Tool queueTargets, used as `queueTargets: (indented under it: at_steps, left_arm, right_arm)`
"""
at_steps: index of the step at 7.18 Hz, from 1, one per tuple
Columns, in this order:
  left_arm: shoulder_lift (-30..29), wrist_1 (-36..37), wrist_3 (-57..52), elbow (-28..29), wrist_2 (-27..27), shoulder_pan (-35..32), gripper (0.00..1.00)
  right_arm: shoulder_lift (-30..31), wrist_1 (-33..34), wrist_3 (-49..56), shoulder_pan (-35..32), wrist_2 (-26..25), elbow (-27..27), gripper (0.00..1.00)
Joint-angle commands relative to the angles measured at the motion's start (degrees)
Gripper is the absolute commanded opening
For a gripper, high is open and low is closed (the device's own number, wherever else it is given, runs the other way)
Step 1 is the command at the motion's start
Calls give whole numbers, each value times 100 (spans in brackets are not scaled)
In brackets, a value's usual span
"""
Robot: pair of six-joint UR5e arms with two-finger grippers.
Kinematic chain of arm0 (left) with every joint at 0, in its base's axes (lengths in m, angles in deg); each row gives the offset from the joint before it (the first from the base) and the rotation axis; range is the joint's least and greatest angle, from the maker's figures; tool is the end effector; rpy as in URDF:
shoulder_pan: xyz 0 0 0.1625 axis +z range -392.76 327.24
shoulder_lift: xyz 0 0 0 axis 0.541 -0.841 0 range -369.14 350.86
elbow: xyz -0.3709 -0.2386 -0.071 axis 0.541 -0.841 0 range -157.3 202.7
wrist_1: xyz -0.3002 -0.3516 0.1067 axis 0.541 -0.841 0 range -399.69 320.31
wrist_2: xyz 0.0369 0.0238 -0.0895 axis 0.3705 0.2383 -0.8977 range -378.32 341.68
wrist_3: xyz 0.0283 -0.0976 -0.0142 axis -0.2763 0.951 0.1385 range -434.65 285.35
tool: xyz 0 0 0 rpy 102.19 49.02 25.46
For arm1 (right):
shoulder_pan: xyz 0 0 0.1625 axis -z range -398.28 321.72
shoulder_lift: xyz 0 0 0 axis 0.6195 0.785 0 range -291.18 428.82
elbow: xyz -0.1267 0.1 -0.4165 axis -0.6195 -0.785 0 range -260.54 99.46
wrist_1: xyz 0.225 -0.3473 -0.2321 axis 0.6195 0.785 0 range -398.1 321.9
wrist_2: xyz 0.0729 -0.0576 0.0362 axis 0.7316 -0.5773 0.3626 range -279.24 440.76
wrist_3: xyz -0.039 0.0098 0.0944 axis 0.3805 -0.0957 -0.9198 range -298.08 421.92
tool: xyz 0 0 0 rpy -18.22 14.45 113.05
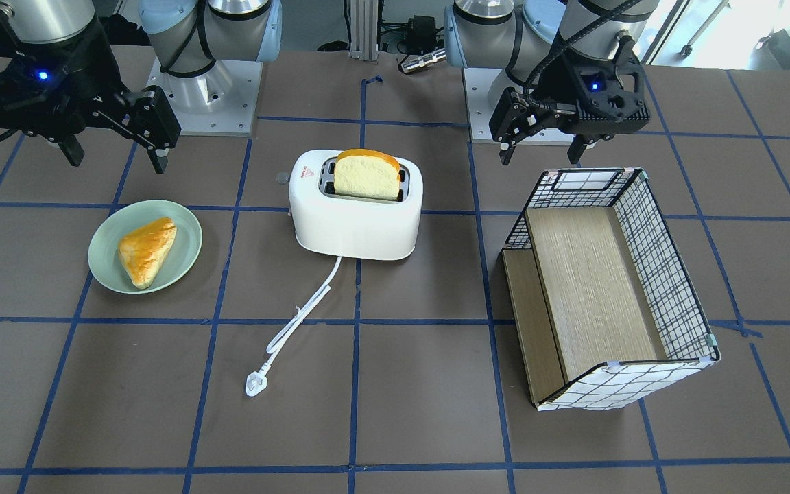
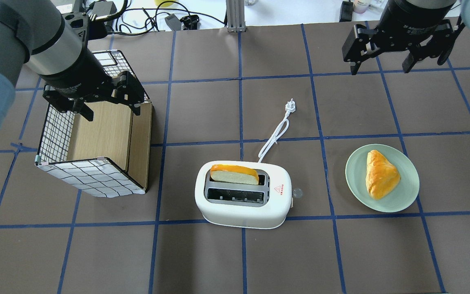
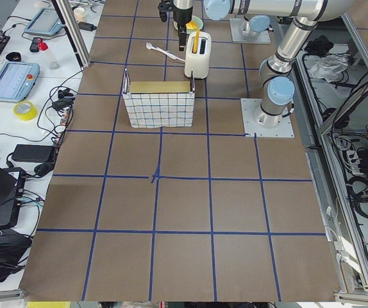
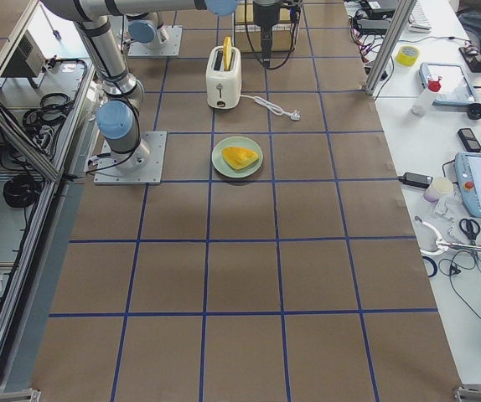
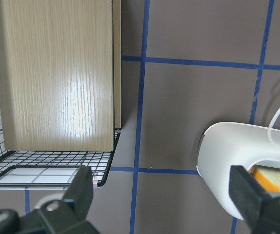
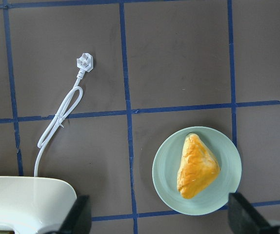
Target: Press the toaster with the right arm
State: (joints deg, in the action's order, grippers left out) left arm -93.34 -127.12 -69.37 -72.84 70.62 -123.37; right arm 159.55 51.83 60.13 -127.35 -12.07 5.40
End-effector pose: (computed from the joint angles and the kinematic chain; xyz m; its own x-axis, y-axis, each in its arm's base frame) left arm -0.1406 -0.5133 0.5115 -0.9965 -0.0801 0.0229 -0.0812 0.9956 -0.0477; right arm 0.1192 -0.5579 0.5532 -0.9976 0.0514 0.0466 0.0474 0.9954 -0.0837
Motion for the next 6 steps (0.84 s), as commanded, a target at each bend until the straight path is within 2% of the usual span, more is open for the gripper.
queueTargets:
  at_steps: [1, 6]
  left_arm:
    - [0, -3, 0, 0, 0, 0, 100]
    - [0, -3, 0, 0, 0, 0, 100]
  right_arm:
    - [-3, 16, 3, -14, 411, 37, 100]
    - [-3, 8, -6, -6, 318, 20, 100]
